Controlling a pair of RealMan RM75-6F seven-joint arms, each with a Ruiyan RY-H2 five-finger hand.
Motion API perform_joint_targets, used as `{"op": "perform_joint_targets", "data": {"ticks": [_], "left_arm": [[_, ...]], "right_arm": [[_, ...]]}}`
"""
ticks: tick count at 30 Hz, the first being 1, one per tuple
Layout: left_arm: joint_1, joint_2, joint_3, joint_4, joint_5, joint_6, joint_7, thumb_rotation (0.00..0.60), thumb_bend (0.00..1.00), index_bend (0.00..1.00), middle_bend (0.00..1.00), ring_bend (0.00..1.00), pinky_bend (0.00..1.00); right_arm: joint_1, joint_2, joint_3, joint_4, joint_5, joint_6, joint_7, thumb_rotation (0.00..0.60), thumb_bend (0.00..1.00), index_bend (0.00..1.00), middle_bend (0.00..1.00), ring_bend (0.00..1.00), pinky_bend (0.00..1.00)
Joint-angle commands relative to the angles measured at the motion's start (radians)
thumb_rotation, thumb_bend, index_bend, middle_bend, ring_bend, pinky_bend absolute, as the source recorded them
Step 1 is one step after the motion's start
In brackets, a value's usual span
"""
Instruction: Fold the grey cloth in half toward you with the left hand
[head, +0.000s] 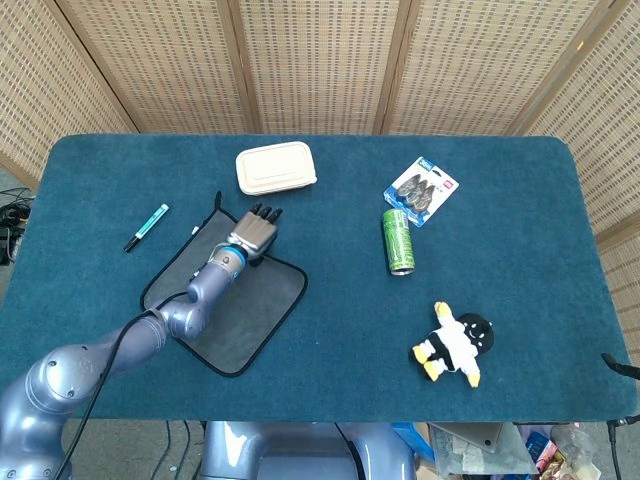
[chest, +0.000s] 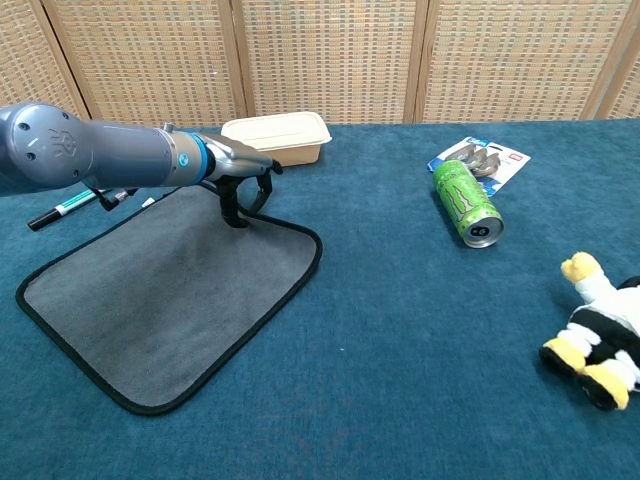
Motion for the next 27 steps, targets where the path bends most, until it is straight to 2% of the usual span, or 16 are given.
{"op": "perform_joint_targets", "data": {"ticks": [1, 11, 13, 16, 21, 27], "left_arm": [[-0.004, 0.005, 0.007, -0.009, -0.014, 0.012, 0.013, 0.6, 0.36, 0.59, 0.0, 0.0, 0.0], [-0.012, -0.002, 0.026, -0.016, -0.062, 0.03, 0.044, 0.6, 0.36, 0.59, 0.0, 0.0, 0.0], [-0.013, -0.003, 0.026, -0.016, -0.064, 0.033, 0.046, 0.6, 0.4, 0.59, 0.0, 0.0, 0.0], [-0.013, -0.002, 0.024, -0.025, -0.066, 0.043, 0.046, 0.6, 0.52, 0.6, 0.0, 0.0, 0.0], [-0.01, 0.021, 0.018, -0.078, -0.078, 0.077, 0.05, 0.6, 0.59, 0.6, 0.0, 0.0, 0.0], [-0.019, 0.093, 0.048, -0.224, -0.204, 0.163, 0.145, 0.6, 0.6, 0.6, 0.0, 0.0, 0.0]], "right_arm": [[0.0, 0.0, 0.0, 0.0, 0.0, 0.0, -0.001, 0.6, 0.0, 0.0, 0.0, 0.0, 0.0], [0.0, 0.002, -0.001, -0.001, -0.001, -0.002, 0.003, 0.6, 0.0, 0.0, 0.0, 0.0, 0.0], [0.0, 0.003, 0.0, -0.001, -0.001, -0.002, 0.005, 0.6, 0.0, 0.0, 0.0, 0.0, 0.0], [0.0, 0.003, -0.001, -0.001, -0.002, -0.004, 0.006, 0.6, 0.0, 0.0, 0.0, 0.0, 0.0], [0.002, 0.003, -0.003, 0.0, -0.003, -0.009, 0.009, 0.6, 0.0, 0.0, 0.0, 0.0, 0.0], [0.002, 0.006, -0.004, -0.001, -0.006, -0.013, 0.017, 0.6, 0.0, 0.0, 0.0, 0.0, 0.0]]}}
